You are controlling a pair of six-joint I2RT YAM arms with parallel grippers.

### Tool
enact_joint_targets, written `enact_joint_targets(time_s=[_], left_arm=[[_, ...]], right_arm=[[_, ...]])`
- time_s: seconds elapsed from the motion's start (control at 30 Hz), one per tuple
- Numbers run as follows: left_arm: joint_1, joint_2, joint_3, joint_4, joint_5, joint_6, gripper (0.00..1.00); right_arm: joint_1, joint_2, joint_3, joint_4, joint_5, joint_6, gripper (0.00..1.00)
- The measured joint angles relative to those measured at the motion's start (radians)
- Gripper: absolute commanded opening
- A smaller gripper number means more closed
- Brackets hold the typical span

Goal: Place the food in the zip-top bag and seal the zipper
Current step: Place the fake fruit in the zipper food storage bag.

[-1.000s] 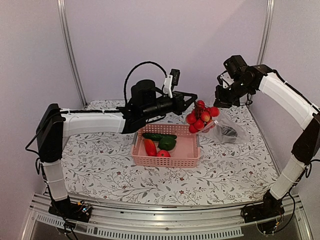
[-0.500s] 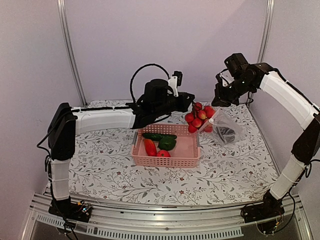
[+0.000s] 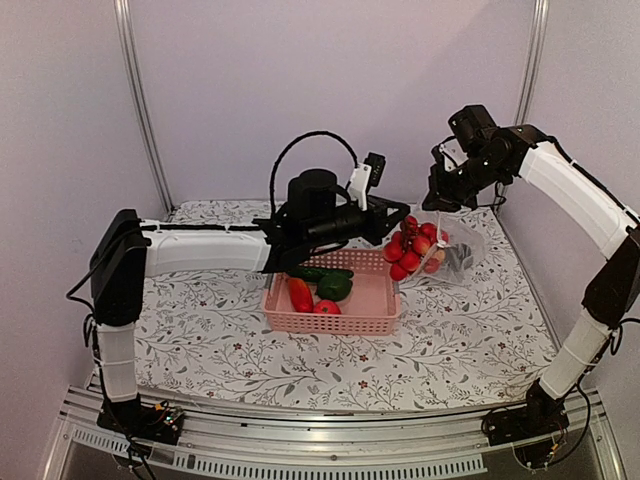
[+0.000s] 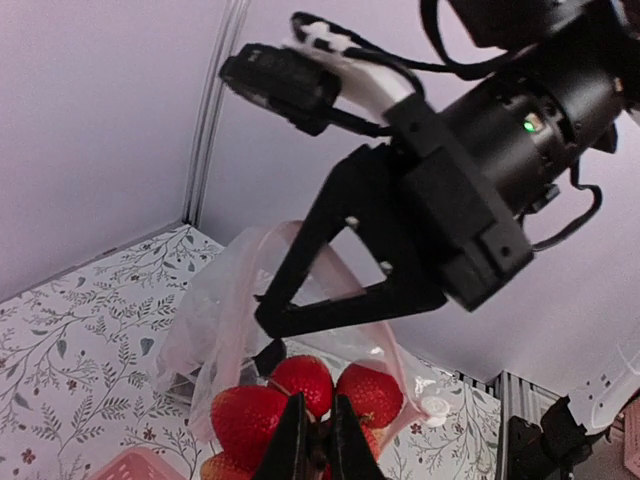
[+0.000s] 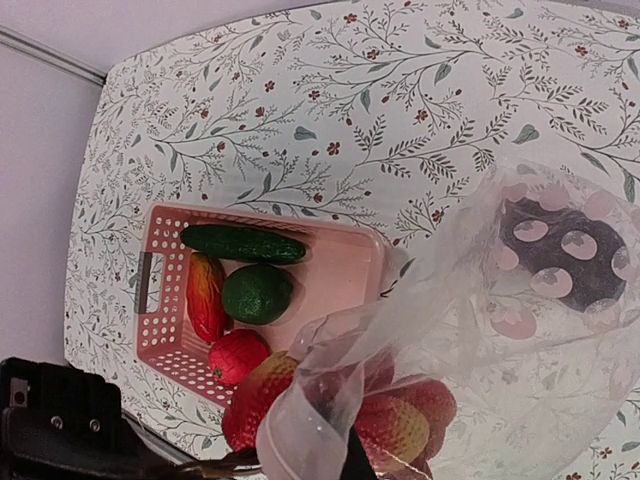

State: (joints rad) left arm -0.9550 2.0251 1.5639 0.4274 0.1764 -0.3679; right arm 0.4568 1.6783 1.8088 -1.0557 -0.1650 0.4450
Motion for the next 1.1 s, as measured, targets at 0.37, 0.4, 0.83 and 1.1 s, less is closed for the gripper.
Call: enact_joint_targets(time_s=[0.37, 0.4, 0.83, 1.1], left_arm=[[-0.072, -0.068, -0.004, -0.003, -0.026, 0.188, 0.00], [-0.071, -0.066, -0.003, -0.004, -0.026, 0.188, 0.00], [-0.046, 0.065, 0.080, -0.003, -0.163, 0.066, 0.00], [0.010, 0.079, 0.129, 0.032, -0.182, -0.146, 0.38]], right_arm=[[0.000, 0.023, 0.012, 0.002, -0.005, 0.003, 0.00], [0.000, 0.023, 0.012, 0.003, -0.010, 0.003, 0.00], [0.000, 0.017, 0.009, 0.029, -0.106, 0.004, 0.00], [-0.003, 0.000, 0.002, 0.039, -0.109, 0.008, 0.00]])
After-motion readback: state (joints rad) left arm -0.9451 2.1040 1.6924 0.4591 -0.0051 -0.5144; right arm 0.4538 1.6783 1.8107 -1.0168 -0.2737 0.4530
